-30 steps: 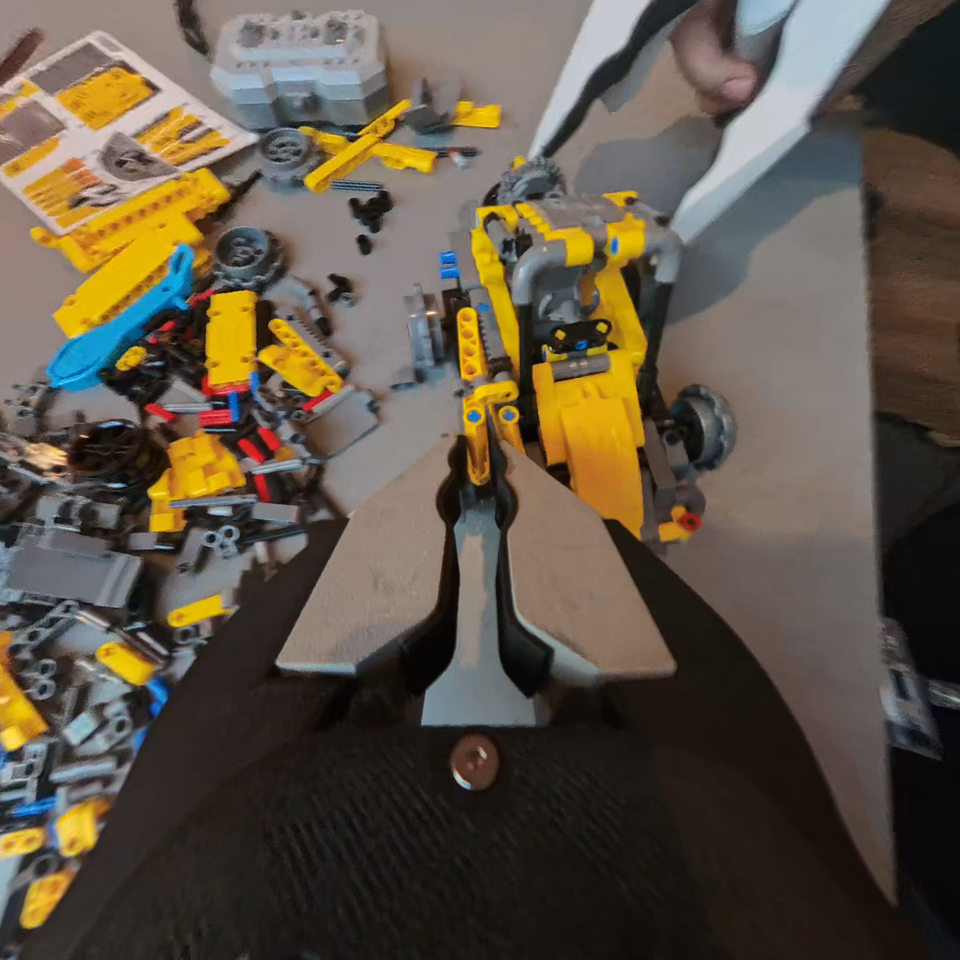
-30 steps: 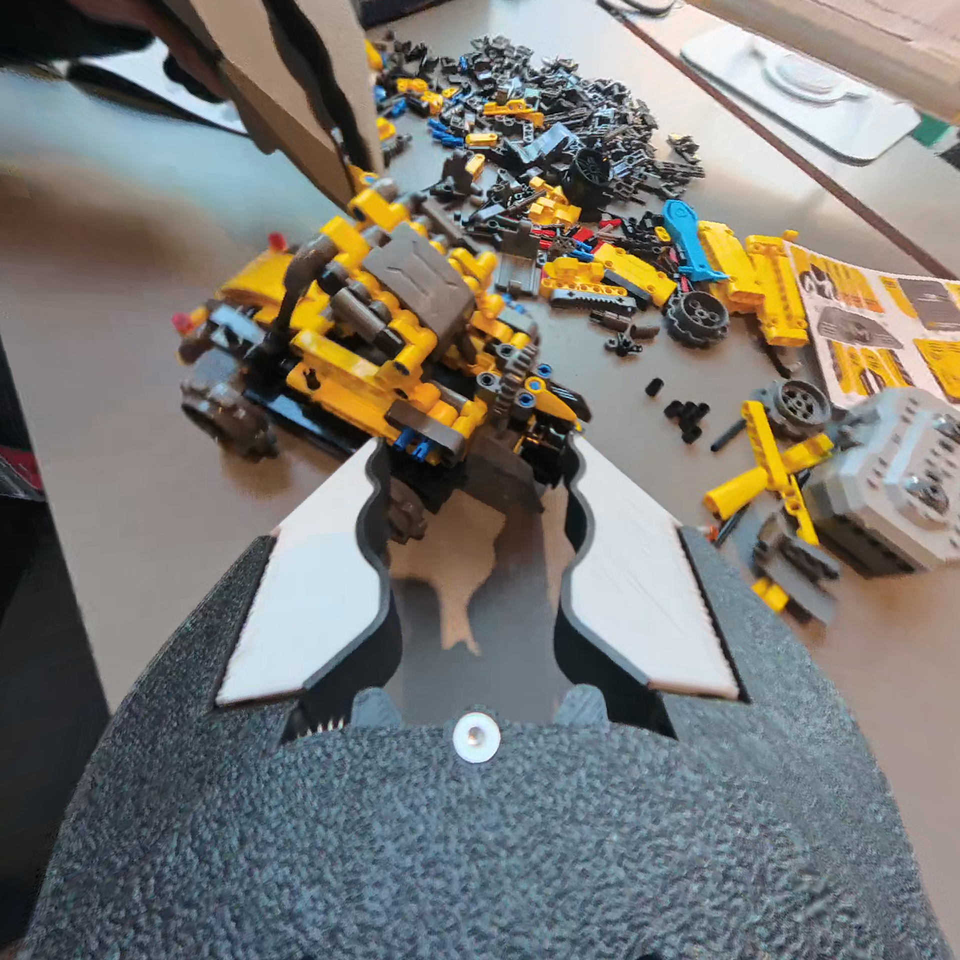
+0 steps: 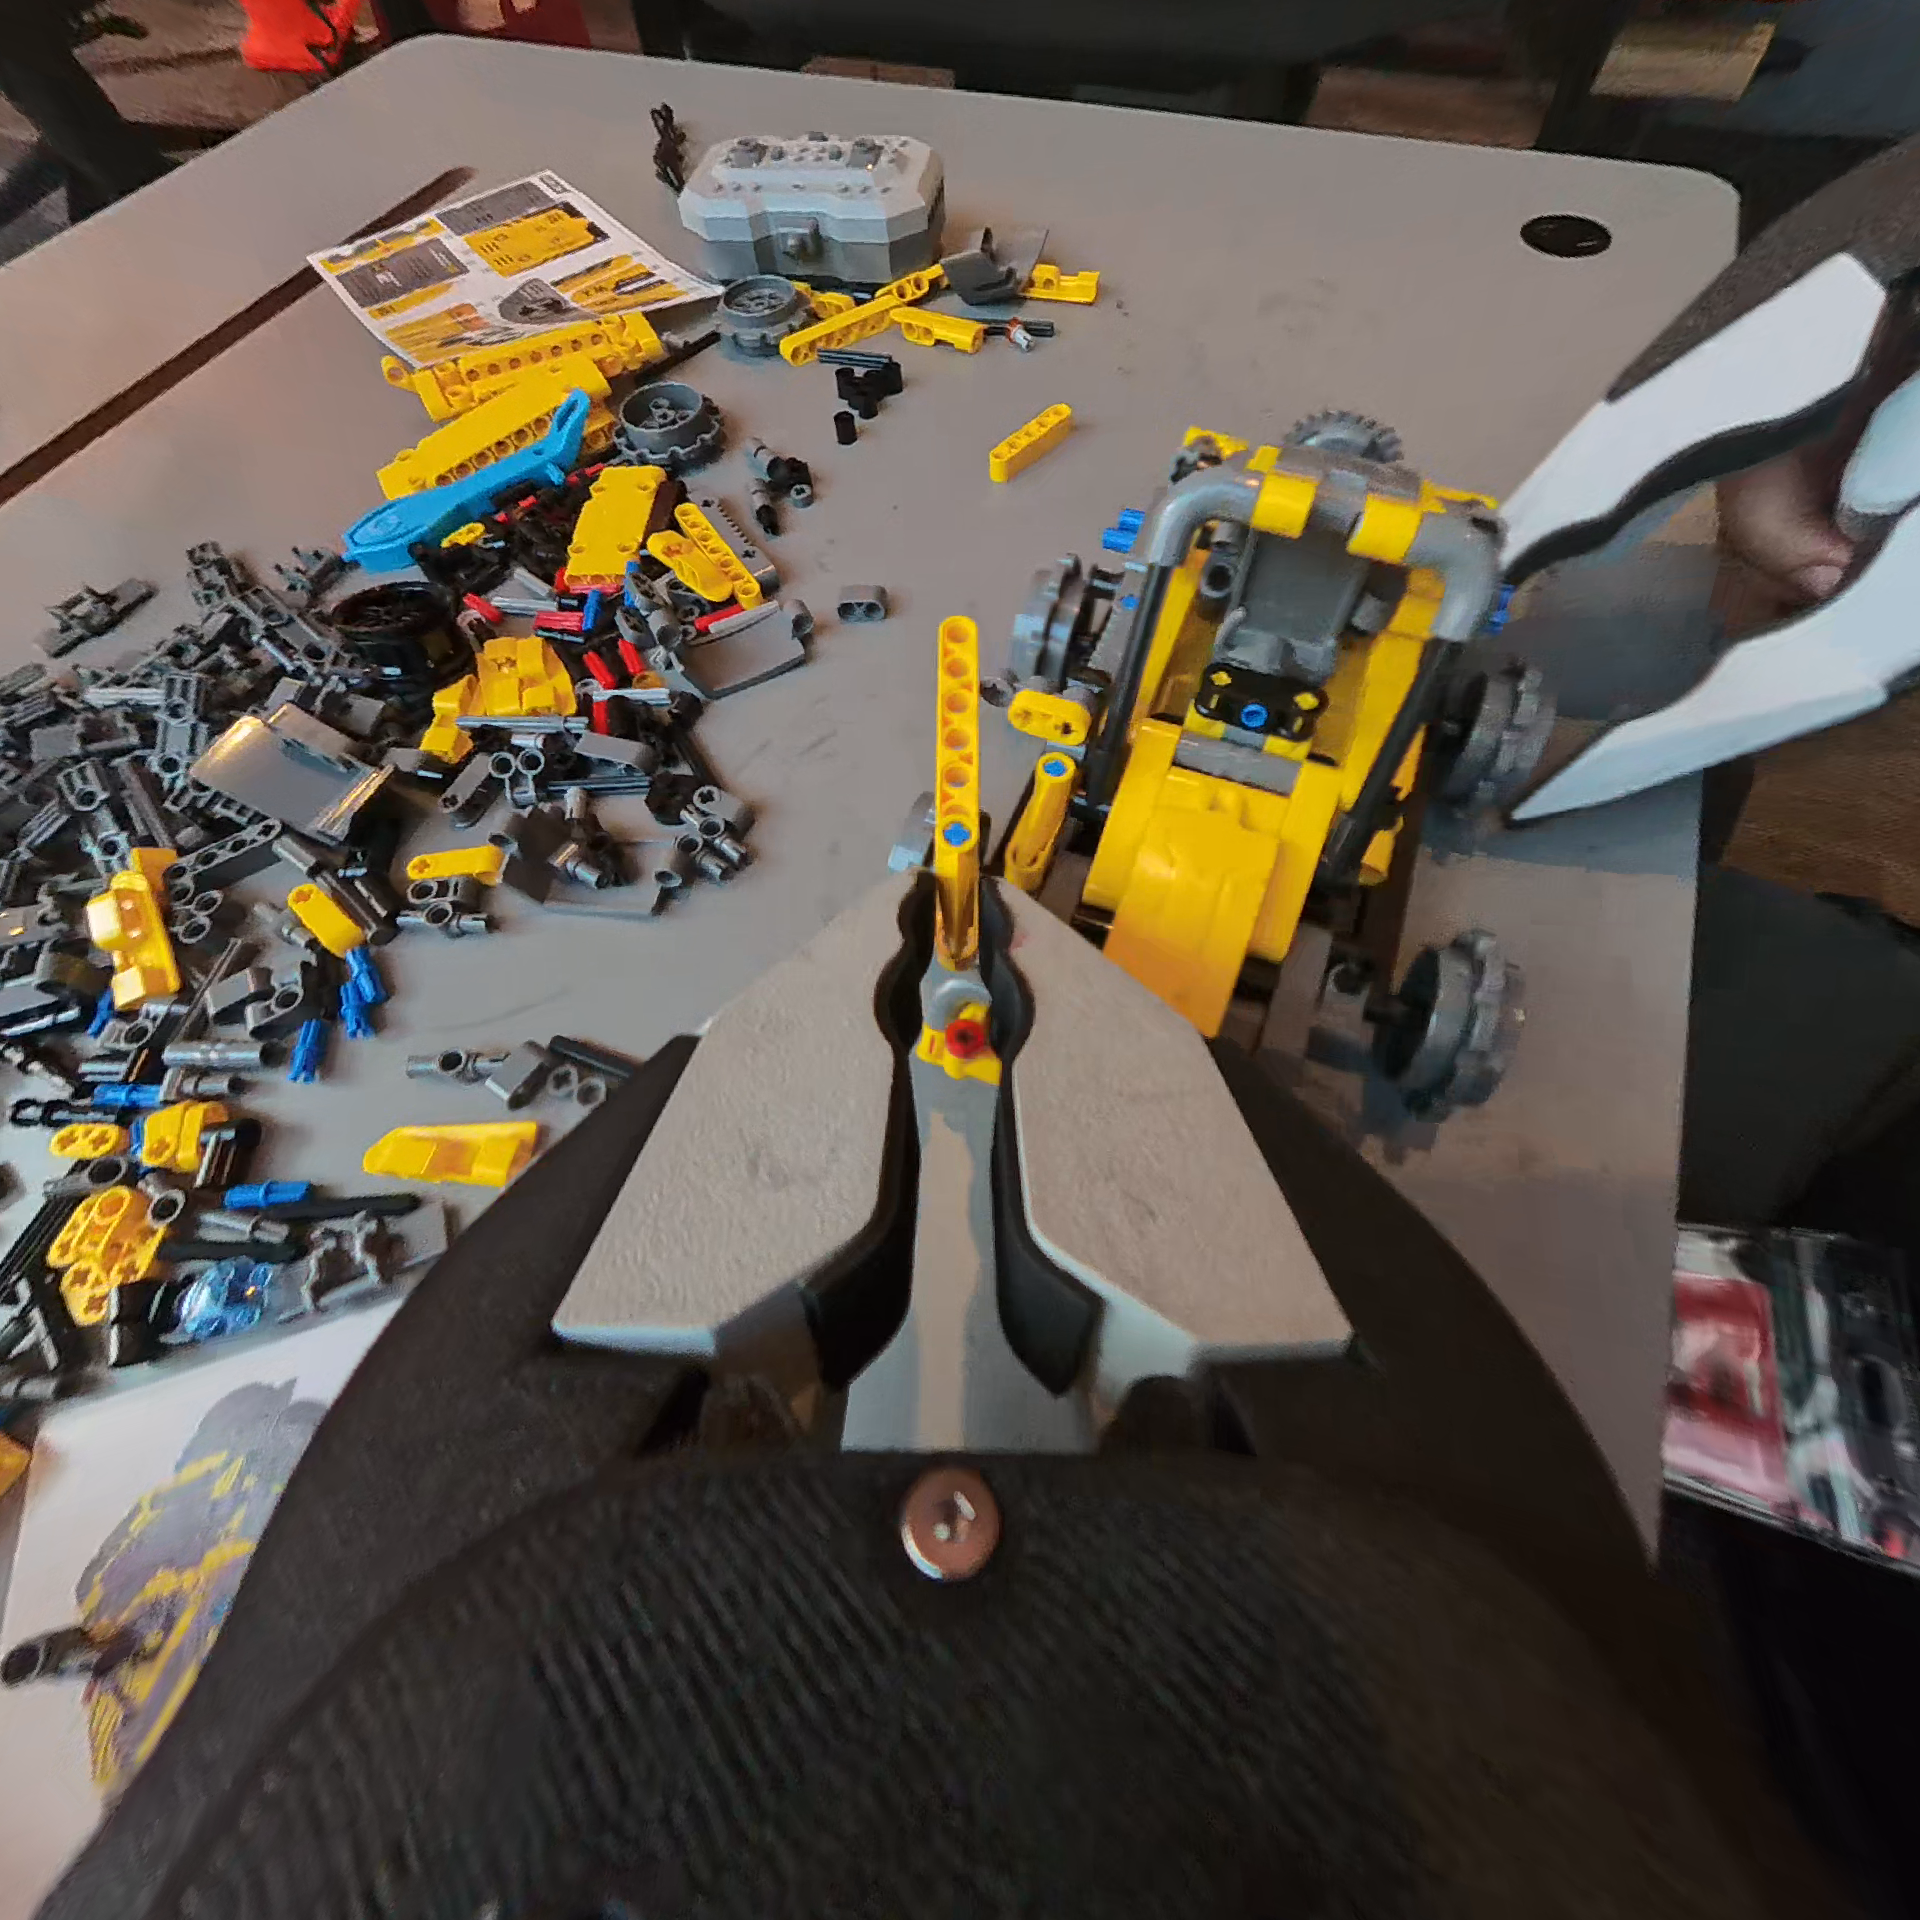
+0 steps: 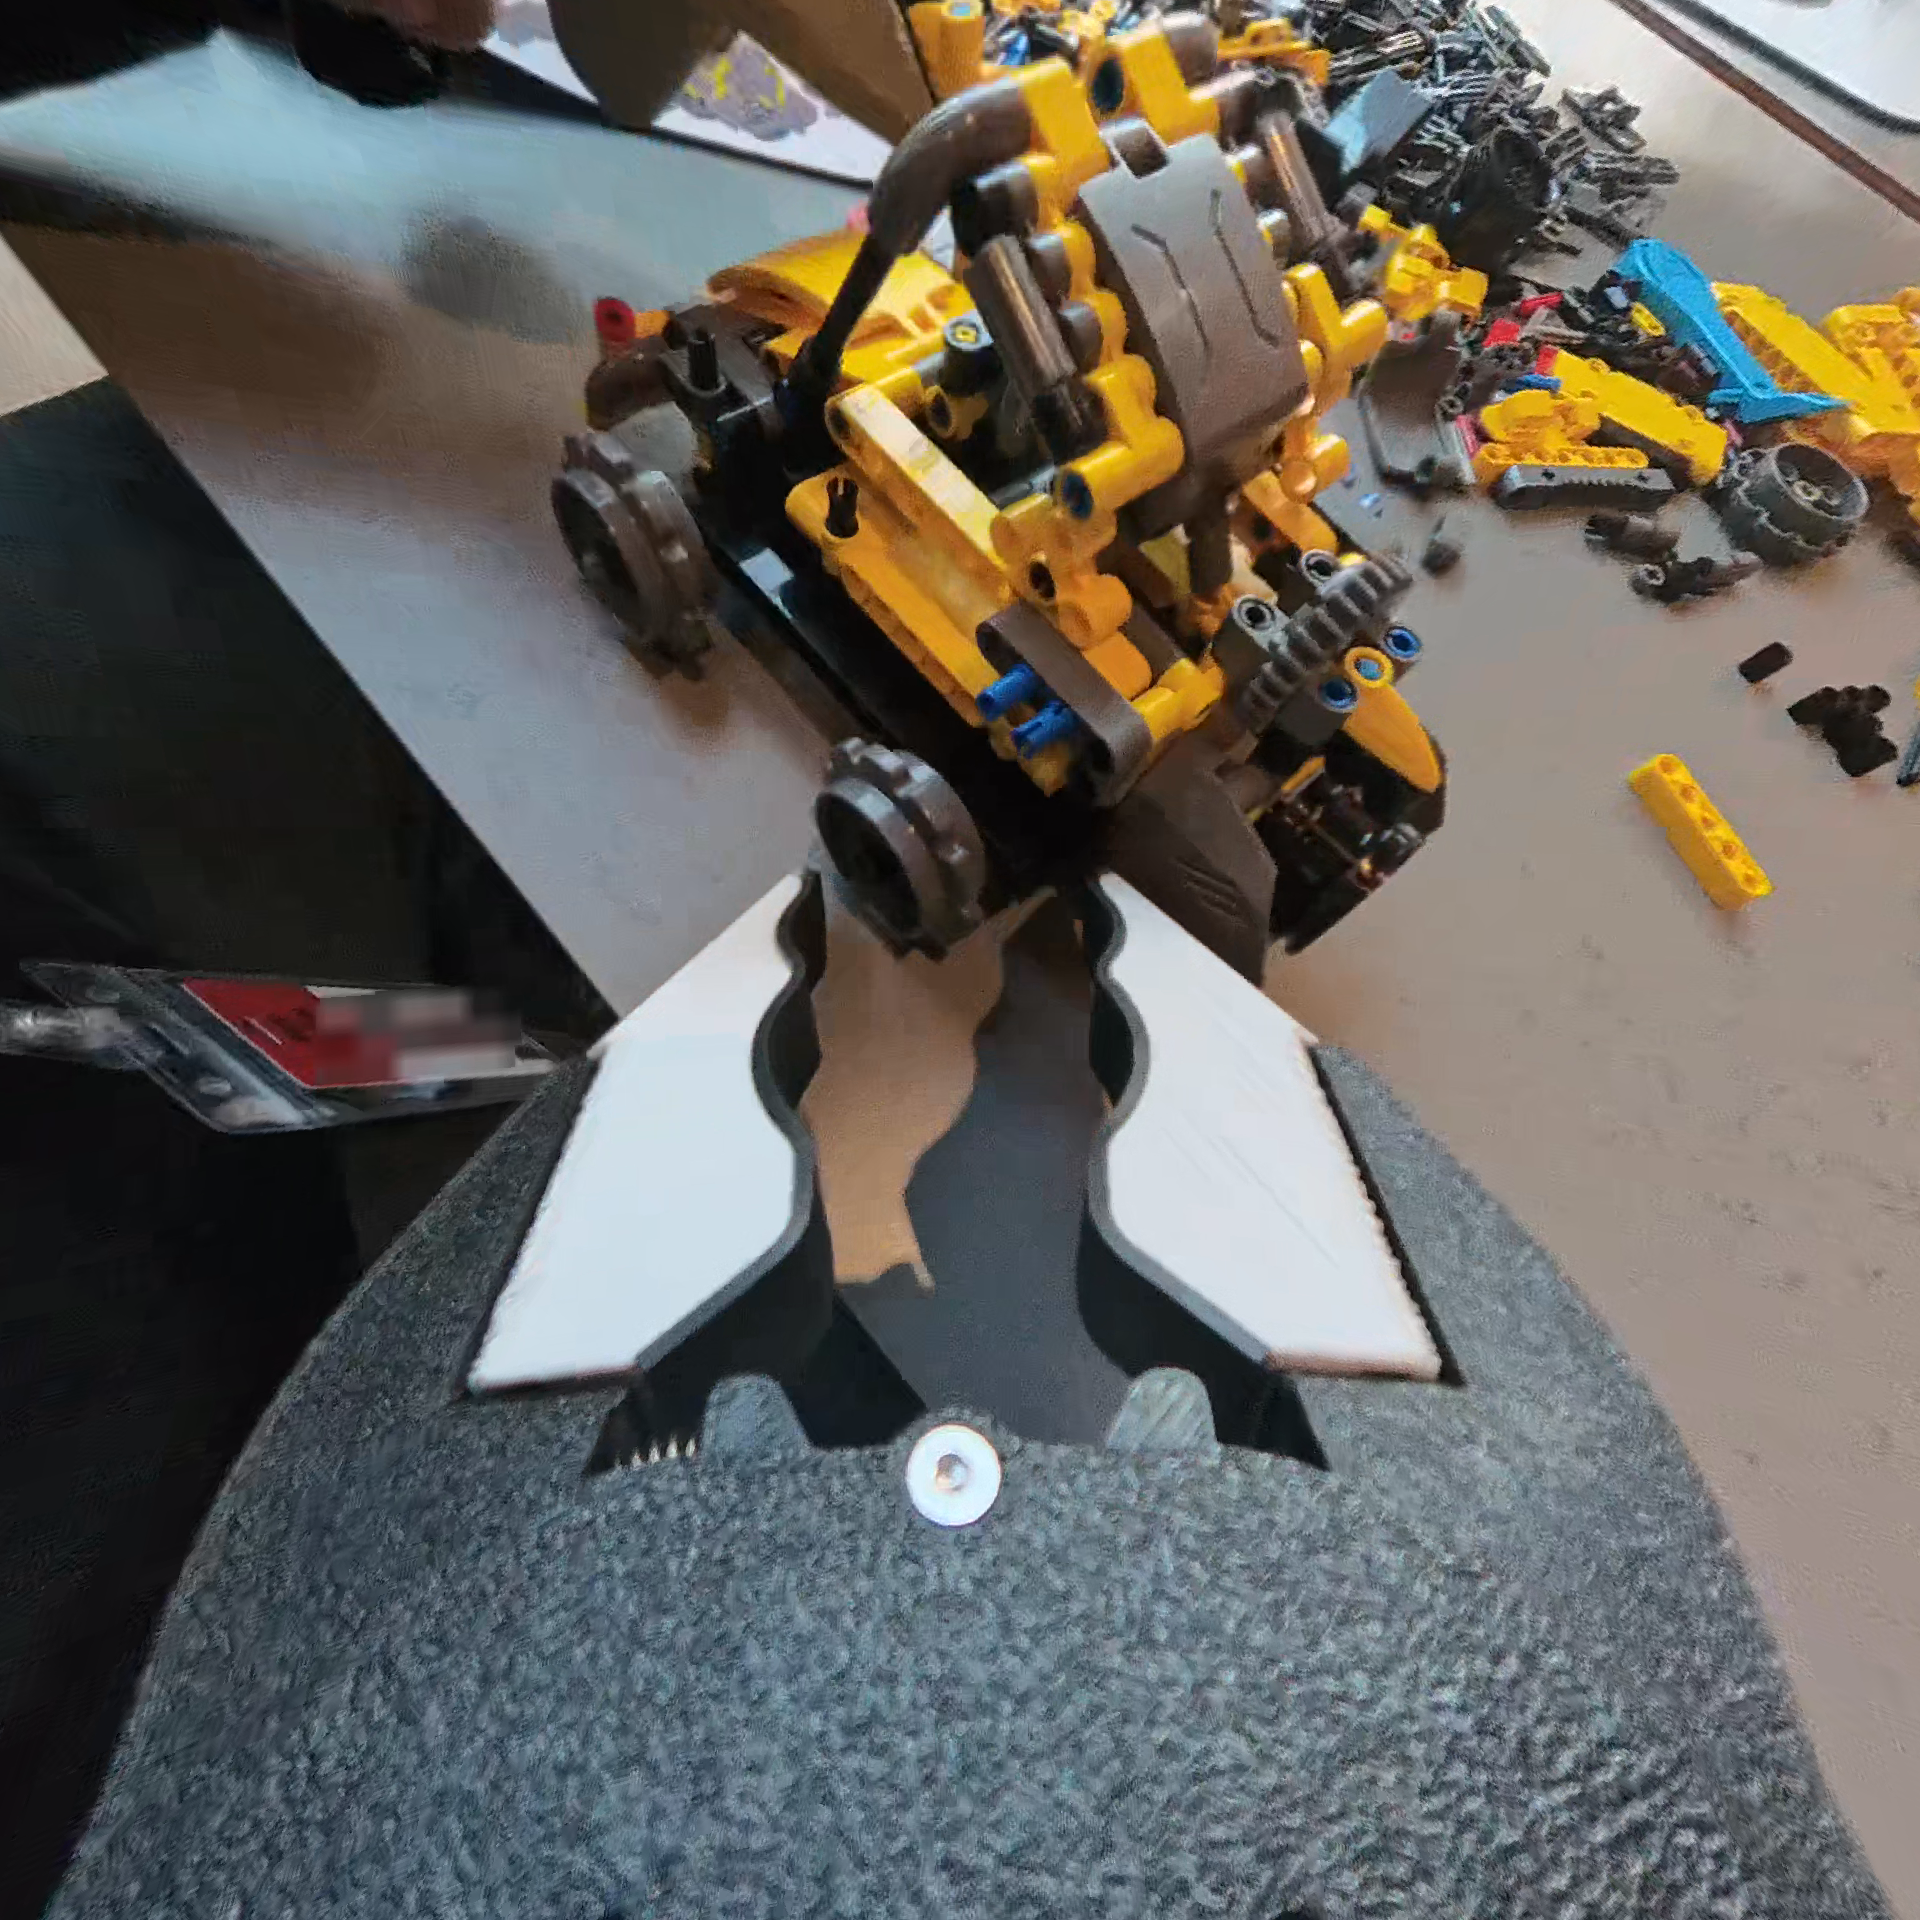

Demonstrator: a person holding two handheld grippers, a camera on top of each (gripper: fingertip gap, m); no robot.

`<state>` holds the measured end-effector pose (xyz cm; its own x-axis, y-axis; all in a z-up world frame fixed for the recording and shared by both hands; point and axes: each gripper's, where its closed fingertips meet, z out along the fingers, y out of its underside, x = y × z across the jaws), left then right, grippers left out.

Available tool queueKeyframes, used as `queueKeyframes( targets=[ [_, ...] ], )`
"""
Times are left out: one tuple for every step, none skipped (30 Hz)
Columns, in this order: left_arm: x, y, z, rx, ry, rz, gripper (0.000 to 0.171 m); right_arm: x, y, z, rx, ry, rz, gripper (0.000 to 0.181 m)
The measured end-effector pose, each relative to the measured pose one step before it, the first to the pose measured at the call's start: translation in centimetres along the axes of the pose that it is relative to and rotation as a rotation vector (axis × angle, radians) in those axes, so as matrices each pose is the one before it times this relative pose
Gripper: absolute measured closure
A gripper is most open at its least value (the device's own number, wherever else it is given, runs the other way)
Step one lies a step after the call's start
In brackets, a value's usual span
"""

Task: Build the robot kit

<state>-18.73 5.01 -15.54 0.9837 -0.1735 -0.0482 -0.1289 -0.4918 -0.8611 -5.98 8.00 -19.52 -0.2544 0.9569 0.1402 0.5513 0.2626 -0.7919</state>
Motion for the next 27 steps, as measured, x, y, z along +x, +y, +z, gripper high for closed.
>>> queueKeyframes(
  targets=[
    [-0.019,-0.041,-0.468,0.00663,-0.0191,0.0038,0.168,-0.084,0.093,-0.25,0.0049,0.0053,-0.0083,0.131],
    [-0.014,-0.111,-0.536,0.00842,-0.0193,0.0062,0.168,0.038,-0.066,-0.389,0.0141,0.0066,-0.0033,0.131],
    [0.106,-0.135,-0.587,0.01011,-0.0128,0.0072,0.168,-0.025,-0.188,-0.498,0.0195,-0.0037,-0.0006,0.131],
    [0.387,-0.179,-0.57,0.015,0.0038,0.0114,0.168,0.126,-0.186,-0.512,0.0166,0.0007,-0.002,0.132],
    [0.717,-0.184,-0.502,0.01812,0.021,0.0174,0.167,0.489,-0.128,-0.491,0.0096,0.0163,-0.008,0.133],
    [0.767,-0.013,-0.347,0.01091,0.0237,0.0196,0.167,0.716,-0.059,-0.431,0.0038,0.0234,-0.0109,0.133],
    [0.386,0.345,-0.134,-0.0106,0.0022,0.0158,0.167,0.783,-0.042,-0.342,0.0017,0.0198,-0.0002,0.131],
    [-0.065,0.592,-0.008,-0.02726,-0.0174,0.0124,0.168,0.65,-0.133,-0.253,0.0051,0.005,0.0137,0.128],
    [-0.363,0.391,0.03,-0.01366,-0.0243,0.0136,0.168,0.504,-0.244,-0.196,0.0096,-0.0062,0.0215,0.123],
    [-0.567,-0.006,0.047,0.01085,-0.0204,0.0103,0.168,0.466,-0.355,-0.155,0.0135,-0.0064,0.0244,0.119],
    [-0.911,-0.087,0.136,0.00949,-0.0188,-0.0041,0.168,0.331,-0.406,-0.105,0.0149,-0.0073,0.0246,0.116],
    [-1.184,0.018,0.307,-0.00364,-0.0176,-0.0138,0.167,0.072,-0.444,-0.052,0.0165,-0.0121,0.0222,0.117],
    [-1.174,0.001,0.508,-0.00648,-0.0095,-0.0123,0.167,-0.158,-0.409,0.047,0.0175,-0.0141,0.0164,0.117],
    [-0.855,0.054,0.729,-0.01165,0.0095,-0.0066,0.167,-0.125,-0.198,0.203,0.0108,-0.0037,0.0083,0.117],
    [-0.418,0.326,0.912,-0.02879,0.0293,-0.0058,0.167,0.12,0.137,0.363,-0.0022,0.0131,0.0026,0.116],
    [-0.023,0.568,0.977,-0.04575,0.0418,-0.0104,0.167,0.137,0.476,0.471,-0.0174,0.0125,0.0024,0.114],
    [0.398,0.426,0.85,-0.03586,0.046,-0.0049,0.168,-0.135,0.583,0.46,-0.0212,-0.0077,0.0076,0.112],
    [0.846,0.141,0.646,-0.01538,0.0476,0.0077,0.167,-0.424,0.202,0.207,0.0058,-0.0264,0.0222,0.113],
    [0.546,0.122,0.4,-0.01347,0.008,0.0139,0.167,-0.324,-0.286,-0.156,0.0346,-0.0221,0.0349,0.119],
    [0.198,0.119,0.081,-0.01082,-0.0189,0.0196,0.167,-0.69,0.131,-0.152,0.0035,-0.0392,0.0171,0.132],
    [0.555,0.022,-0.153,0.00105,0.0072,0.0085,0.167,-0.205,0.181,-0.132,0.0007,0.002,0.0025,0.127],
    [0.938,-0.124,-0.224,0.01452,0.0321,-0.013,0.167,0.101,0.23,-0.163,-0.0003,0.0263,-0.0182,0.125],
    [0.881,-0.034,-0.169,0.01202,0.0227,-0.0163,0.168,0.065,0.237,-0.164,-0.0032,0.023,-0.0244,0.126],
    [0.684,0.243,-0.073,-0.00416,0.0031,-0.0003,0.168,0.008,0.173,-0.161,-0.0036,0.0156,-0.0213,0.125],
    [0.558,0.266,-0.068,-0.00643,-0.0097,0.0107,0.168,-0.06,0.139,-0.154,-0.0062,0.0082,-0.0145,0.123],
    [0.582,0.103,-0.139,0.0015,-0.0066,0.0102,0.168,-0.142,0.109,-0.171,-0.0079,0.0009,-0.0091,0.121],
    [0.473,0.075,-0.204,0.00004,-0.008,0.0065,0.168,-0.114,0.083,-0.196,-0.0084,0.0013,-0.009,0.12]
  ],
)
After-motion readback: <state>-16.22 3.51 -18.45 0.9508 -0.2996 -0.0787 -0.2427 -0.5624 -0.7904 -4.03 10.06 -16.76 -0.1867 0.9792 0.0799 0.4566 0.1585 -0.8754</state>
